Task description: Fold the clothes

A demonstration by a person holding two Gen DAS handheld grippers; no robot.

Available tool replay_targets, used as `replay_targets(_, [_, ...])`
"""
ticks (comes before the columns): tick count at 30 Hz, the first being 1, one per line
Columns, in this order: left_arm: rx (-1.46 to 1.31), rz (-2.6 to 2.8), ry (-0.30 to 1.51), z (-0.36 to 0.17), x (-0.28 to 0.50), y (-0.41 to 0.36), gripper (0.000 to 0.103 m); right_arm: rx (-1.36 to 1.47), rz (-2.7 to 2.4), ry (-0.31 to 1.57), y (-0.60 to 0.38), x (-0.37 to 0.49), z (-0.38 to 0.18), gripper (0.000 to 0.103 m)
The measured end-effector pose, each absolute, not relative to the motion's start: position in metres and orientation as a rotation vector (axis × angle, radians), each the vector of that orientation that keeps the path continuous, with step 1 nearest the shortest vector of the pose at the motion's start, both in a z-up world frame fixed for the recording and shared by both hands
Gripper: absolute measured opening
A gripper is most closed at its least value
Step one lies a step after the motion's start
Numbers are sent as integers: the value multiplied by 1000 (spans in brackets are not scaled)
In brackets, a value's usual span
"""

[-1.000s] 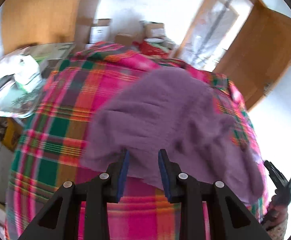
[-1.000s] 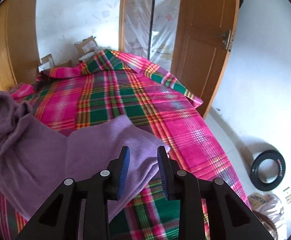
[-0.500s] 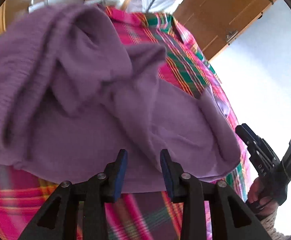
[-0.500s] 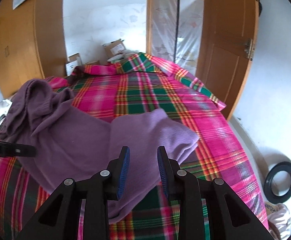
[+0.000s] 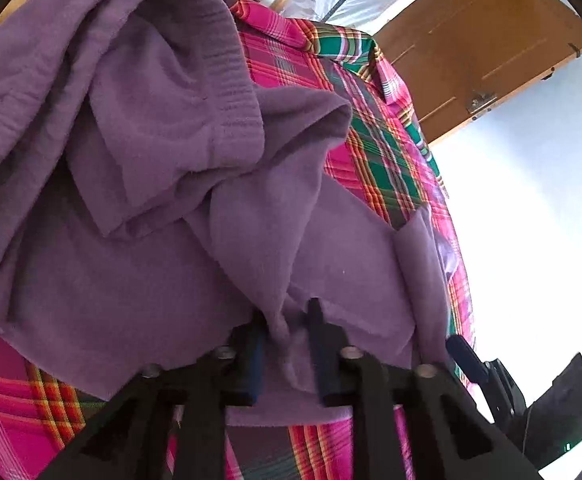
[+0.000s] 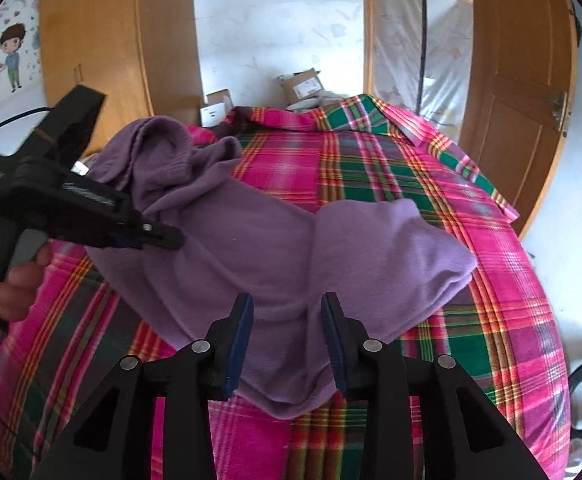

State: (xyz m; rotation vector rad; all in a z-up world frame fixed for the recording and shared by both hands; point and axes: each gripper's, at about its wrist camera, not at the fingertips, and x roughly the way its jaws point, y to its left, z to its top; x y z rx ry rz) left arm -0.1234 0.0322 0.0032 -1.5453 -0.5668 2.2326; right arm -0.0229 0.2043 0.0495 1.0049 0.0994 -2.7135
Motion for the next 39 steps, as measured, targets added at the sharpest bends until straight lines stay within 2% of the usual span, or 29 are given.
replay_targets(1, [-1539,2237,-565,5,-124,33,11,984,-2732,113,204,-20,52,37])
replay_targets(4, [-1510,2248,-573,11,-126,34,7,929,-2765,152,202,-12,57,37])
replay_targets(12, [-1388,2290,-627,41,-137,33,7,963,-2602,215,176,-13,44,37])
replay_targets(28, [-1239,2327,-709,76,-167,36,7,948,-2797,541,173,-45,41,37])
replay_targets(31, [-1224,2339,-700,80,-168,34,7,929,-2819,481,185,-55,51,14])
replay_targets(39, [-1231,2327,-714,74,-183,37,7,888,-2898,419,206,-91,80,8])
